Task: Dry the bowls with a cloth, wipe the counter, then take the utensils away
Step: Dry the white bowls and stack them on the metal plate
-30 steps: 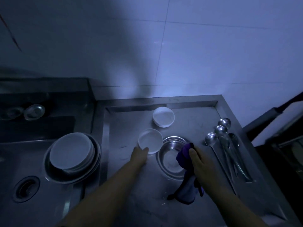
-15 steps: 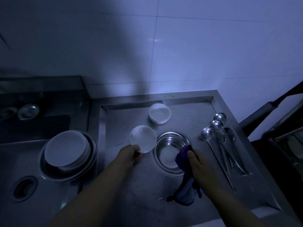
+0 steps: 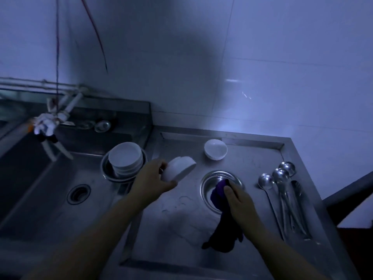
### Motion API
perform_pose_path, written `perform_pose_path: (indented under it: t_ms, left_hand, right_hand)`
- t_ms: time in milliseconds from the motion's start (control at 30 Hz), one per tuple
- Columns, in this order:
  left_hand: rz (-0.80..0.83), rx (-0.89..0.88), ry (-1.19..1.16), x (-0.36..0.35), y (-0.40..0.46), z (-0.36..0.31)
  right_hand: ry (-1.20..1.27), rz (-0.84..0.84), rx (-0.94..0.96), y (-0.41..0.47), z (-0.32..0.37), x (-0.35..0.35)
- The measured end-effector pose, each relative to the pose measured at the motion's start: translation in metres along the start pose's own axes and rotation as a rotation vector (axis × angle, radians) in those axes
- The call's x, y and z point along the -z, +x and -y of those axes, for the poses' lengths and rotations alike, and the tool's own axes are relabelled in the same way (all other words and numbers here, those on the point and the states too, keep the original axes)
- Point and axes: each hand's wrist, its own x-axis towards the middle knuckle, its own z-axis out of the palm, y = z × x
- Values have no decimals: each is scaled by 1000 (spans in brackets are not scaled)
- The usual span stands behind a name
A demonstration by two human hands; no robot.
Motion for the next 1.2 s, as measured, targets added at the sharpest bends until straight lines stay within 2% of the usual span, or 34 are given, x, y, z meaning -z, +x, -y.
perform_pose_path:
  t_ms: [233, 333, 400, 467, 567, 633, 667, 733, 900, 1033, 1200]
  left_hand:
    - [-210, -101, 110, 37, -61, -53]
    - [-243, -67, 14, 46, -80, -76]
    - [-261, -32, -134, 51, -89, -93]
    - [-293, -9, -261, 54, -97, -110]
    - [-338, 40, -526, 57, -106, -137]
    - [-310, 85, -725, 56, -112, -152]
    - [-308, 87, -745, 56, -114, -157]
    - [-325, 85, -746, 53, -118, -165]
    - [-351, 175, -917, 40, -123, -183]
    - [-325, 164, -943, 30, -128, -196]
    - [-291, 117, -861, 32, -128, -207]
  right_hand:
    - [34, 92, 218, -32, 31, 26]
    - [94, 58, 332, -42, 54, 36]
    - [103, -12, 507, -51, 75, 42]
    - [79, -105, 784, -58, 97, 49]
    - [-107, -161, 1136, -64, 118, 55]
    - [-401, -182, 1282, -66, 120, 56]
    - [-524, -201, 1321, -67, 117, 57]
    - [-604, -215, 1340, -72, 110, 58]
    - [-530, -222, 1222, -97, 102, 56]
    - [-453, -268, 1165, -116, 97, 46]
    - [-529, -344, 1323, -107, 85, 58]
